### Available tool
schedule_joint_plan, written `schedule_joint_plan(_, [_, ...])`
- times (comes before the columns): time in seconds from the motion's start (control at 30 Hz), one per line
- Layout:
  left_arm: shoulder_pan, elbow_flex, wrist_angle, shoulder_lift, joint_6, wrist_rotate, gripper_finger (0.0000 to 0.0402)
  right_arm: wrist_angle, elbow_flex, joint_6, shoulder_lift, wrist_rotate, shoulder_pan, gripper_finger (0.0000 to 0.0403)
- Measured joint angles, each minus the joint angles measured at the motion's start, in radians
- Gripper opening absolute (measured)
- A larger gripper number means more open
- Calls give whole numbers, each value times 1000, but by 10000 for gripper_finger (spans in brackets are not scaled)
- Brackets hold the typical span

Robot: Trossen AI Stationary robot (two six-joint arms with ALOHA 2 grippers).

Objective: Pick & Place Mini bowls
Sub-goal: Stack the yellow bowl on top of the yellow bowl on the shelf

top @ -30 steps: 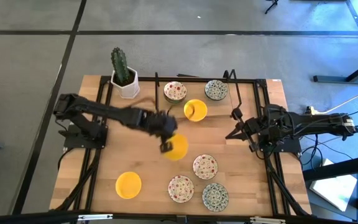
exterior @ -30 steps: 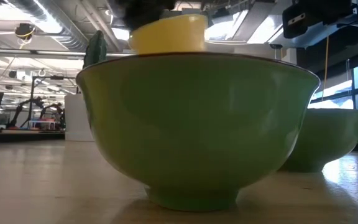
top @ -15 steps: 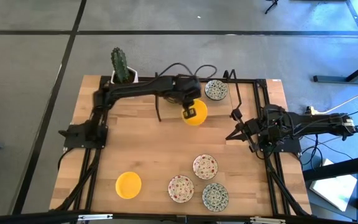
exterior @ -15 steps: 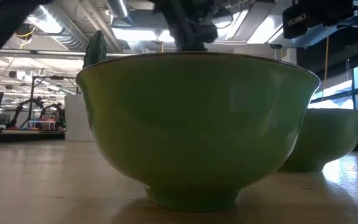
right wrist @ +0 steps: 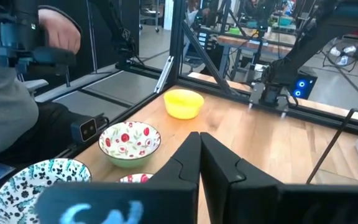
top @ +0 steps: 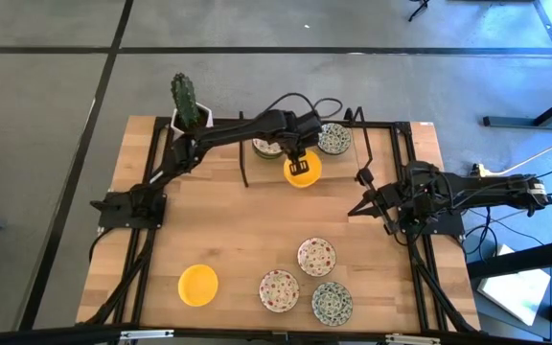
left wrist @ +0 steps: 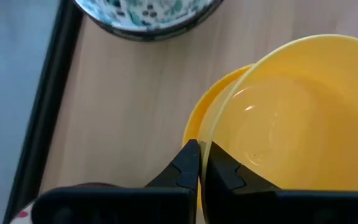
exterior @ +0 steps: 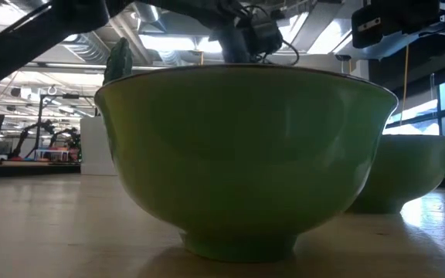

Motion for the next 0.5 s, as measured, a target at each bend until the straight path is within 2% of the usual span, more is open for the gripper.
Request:
schedule_joint_plan(0.23, [2,0,-4,8,3,21,5,-2,0,2,0,0,0,10])
schedule_joint_plan(0.5, [3,0,-4,8,23,27,29,3,0,4,0,0,0,10])
